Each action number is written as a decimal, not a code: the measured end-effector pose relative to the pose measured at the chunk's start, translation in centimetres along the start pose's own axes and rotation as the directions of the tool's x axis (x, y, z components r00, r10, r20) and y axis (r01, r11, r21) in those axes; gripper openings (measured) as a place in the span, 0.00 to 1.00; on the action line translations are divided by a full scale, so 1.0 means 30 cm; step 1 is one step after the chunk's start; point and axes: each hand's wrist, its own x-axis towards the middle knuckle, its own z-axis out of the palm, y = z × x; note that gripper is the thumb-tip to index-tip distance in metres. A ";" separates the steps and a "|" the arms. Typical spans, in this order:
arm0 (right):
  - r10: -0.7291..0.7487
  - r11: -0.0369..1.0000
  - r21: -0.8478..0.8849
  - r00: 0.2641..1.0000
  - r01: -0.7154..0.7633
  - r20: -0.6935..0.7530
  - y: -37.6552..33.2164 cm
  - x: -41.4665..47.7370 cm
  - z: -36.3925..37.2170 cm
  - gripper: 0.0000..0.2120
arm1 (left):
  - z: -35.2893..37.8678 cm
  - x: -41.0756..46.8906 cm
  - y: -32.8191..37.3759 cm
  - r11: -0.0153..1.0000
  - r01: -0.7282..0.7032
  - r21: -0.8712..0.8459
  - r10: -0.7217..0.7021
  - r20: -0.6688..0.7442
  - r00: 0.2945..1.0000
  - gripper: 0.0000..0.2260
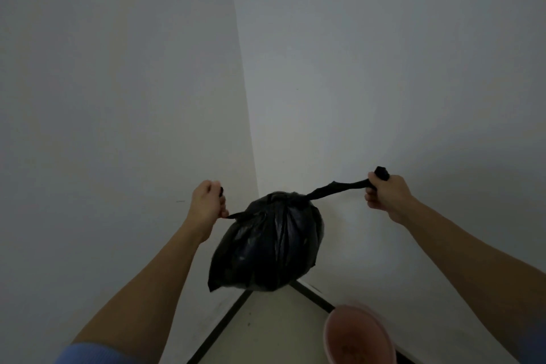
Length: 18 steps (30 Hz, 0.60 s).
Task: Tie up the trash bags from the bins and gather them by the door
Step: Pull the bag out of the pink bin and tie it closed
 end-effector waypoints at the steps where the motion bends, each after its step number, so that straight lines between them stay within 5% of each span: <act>1: -0.001 1.000 0.017 1.000 0.000 0.003 -0.005 -0.005 0.013 0.10 | 0.013 -0.001 -0.001 0.960 -0.130 0.248 0.124 0.040 0.992 0.14; 3: 0.002 0.997 0.076 1.000 -0.004 0.027 -0.035 -0.015 0.041 0.11 | 0.044 -0.016 0.017 0.695 -0.352 0.627 0.252 0.246 0.936 0.11; 5: 0.004 0.992 0.127 0.996 -0.015 0.092 -0.083 -0.027 0.058 0.11 | 0.063 -0.033 0.039 0.421 -0.444 0.791 0.166 0.414 0.895 0.15; 7: -0.014 0.989 0.145 0.987 -0.010 0.161 -0.132 -0.031 0.066 0.11 | 0.076 -0.047 0.064 0.240 -0.427 0.872 0.006 0.439 0.899 0.25; 9: -0.066 0.975 0.223 0.976 0.018 0.210 -0.188 -0.037 0.072 0.10 | 0.096 -0.056 0.086 0.329 -0.412 0.849 -0.128 0.473 0.872 0.27; 13: -0.163 0.913 0.406 0.937 0.025 0.309 -0.242 -0.069 0.070 0.15 | 0.131 -0.074 0.120 0.781 -0.281 0.557 -0.067 0.522 0.850 0.11; 18: 0.052 0.999 -0.021 0.934 -0.047 0.353 -0.014 -0.122 0.146 0.29 | 0.134 -0.089 0.151 0.875 -0.237 0.422 -0.009 0.504 0.864 0.09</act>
